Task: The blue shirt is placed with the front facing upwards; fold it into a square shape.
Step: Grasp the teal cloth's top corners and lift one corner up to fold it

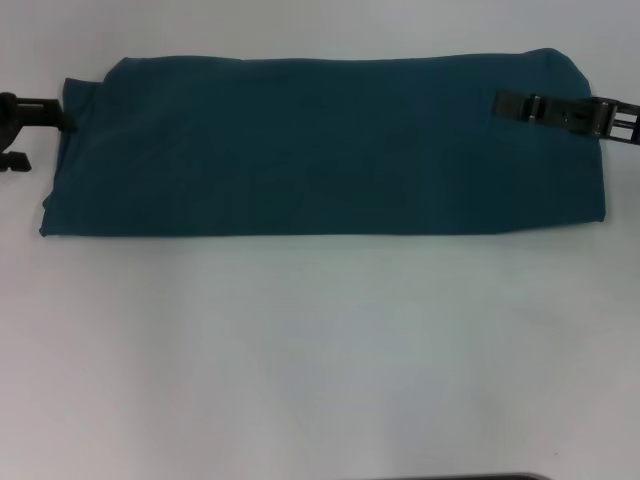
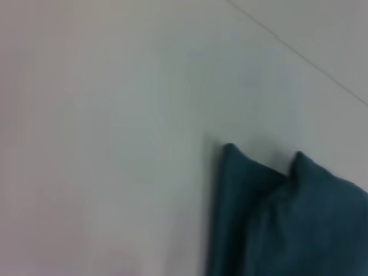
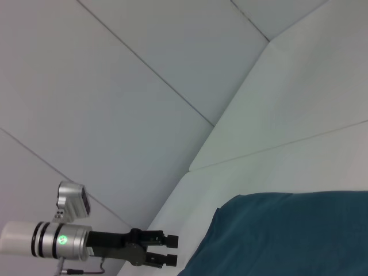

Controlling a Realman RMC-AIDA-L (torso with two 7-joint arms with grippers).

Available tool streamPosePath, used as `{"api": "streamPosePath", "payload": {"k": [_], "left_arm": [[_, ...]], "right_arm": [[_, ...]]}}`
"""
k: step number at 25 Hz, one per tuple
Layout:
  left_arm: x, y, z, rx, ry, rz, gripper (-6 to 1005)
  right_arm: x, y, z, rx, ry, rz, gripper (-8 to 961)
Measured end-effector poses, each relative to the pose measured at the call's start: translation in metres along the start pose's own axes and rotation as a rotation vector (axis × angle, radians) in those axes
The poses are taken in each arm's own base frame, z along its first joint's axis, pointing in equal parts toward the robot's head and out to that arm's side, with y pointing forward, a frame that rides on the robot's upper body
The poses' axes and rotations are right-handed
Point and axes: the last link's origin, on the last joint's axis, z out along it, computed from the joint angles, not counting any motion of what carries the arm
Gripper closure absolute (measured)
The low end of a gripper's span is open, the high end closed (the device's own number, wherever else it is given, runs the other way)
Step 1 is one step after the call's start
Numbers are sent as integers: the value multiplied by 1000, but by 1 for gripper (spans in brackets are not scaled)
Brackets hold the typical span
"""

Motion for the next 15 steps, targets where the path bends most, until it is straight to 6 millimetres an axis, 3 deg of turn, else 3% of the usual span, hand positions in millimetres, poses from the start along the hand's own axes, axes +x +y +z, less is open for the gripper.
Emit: {"api": "streamPosePath", "payload": {"k": [10,15], "left_arm": [[-9,2,18,3,44,-31,95],[-1,13,12,-44,66,-30,97]], "right_arm": [[2,-1,-2,4,-4,8,29],[3,-1,-3,5,-4,13,28]]}}
